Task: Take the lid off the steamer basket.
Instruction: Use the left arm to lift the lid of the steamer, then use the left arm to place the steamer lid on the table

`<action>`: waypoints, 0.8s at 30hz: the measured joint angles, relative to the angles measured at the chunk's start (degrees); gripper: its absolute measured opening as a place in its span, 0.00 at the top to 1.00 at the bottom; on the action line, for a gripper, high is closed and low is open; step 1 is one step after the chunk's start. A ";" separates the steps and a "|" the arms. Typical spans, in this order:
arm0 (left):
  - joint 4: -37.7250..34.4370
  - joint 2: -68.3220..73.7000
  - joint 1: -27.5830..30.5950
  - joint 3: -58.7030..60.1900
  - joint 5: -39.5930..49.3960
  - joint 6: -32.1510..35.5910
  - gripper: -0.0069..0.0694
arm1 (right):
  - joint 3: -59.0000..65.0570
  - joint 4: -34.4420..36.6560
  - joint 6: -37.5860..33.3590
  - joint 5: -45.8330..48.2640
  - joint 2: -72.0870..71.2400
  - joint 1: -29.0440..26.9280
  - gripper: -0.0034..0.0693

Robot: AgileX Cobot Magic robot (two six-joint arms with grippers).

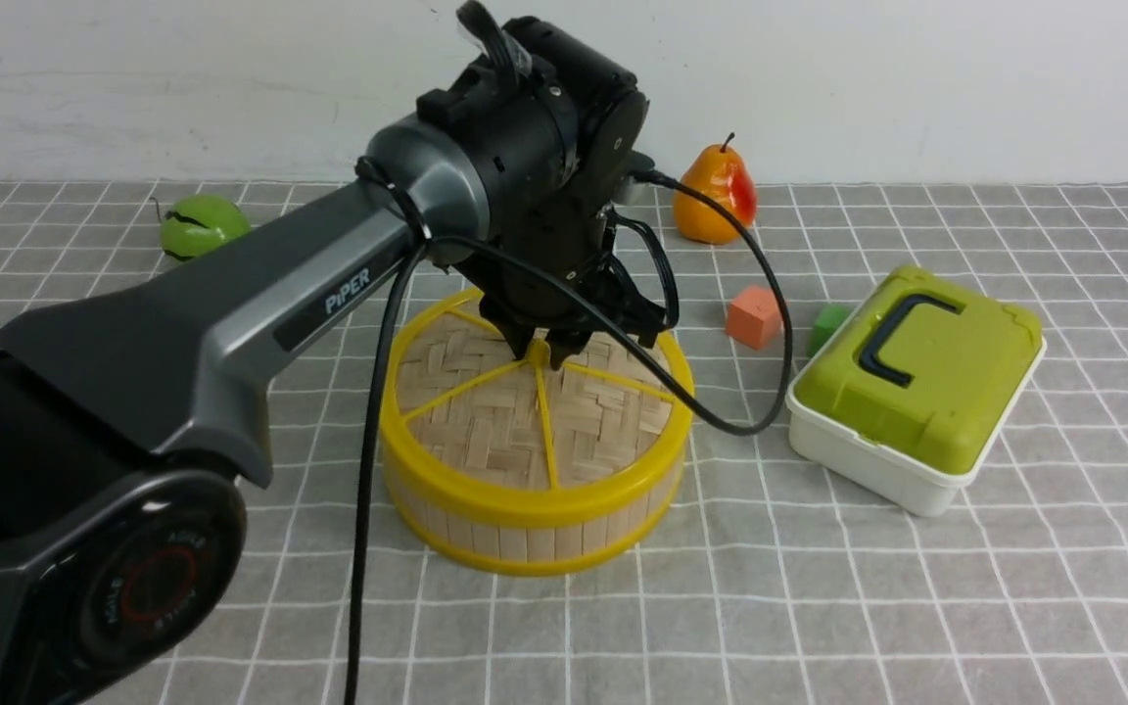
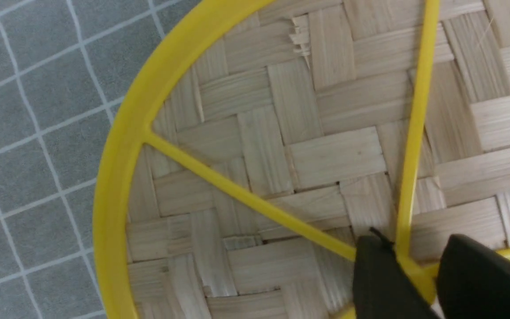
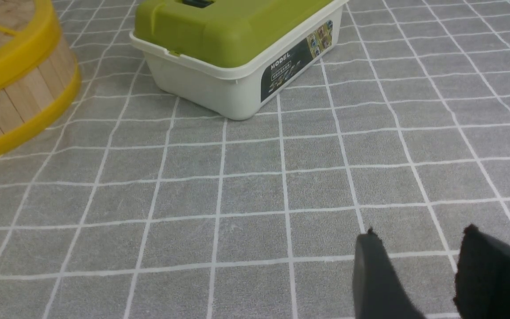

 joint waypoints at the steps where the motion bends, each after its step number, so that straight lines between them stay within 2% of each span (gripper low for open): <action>1: 0.00 0.00 0.00 0.00 0.00 -0.52 0.76 | 0.00 0.00 0.00 0.00 0.00 0.00 0.62; 15: 0.39 -0.77 0.52 -5.69 0.00 -1.23 0.77 | 0.00 0.00 0.00 0.00 0.00 0.00 0.62; 24: 1.63 -14.37 4.44 -8.17 0.00 0.13 0.77 | 0.00 0.00 0.00 0.00 0.00 0.00 0.62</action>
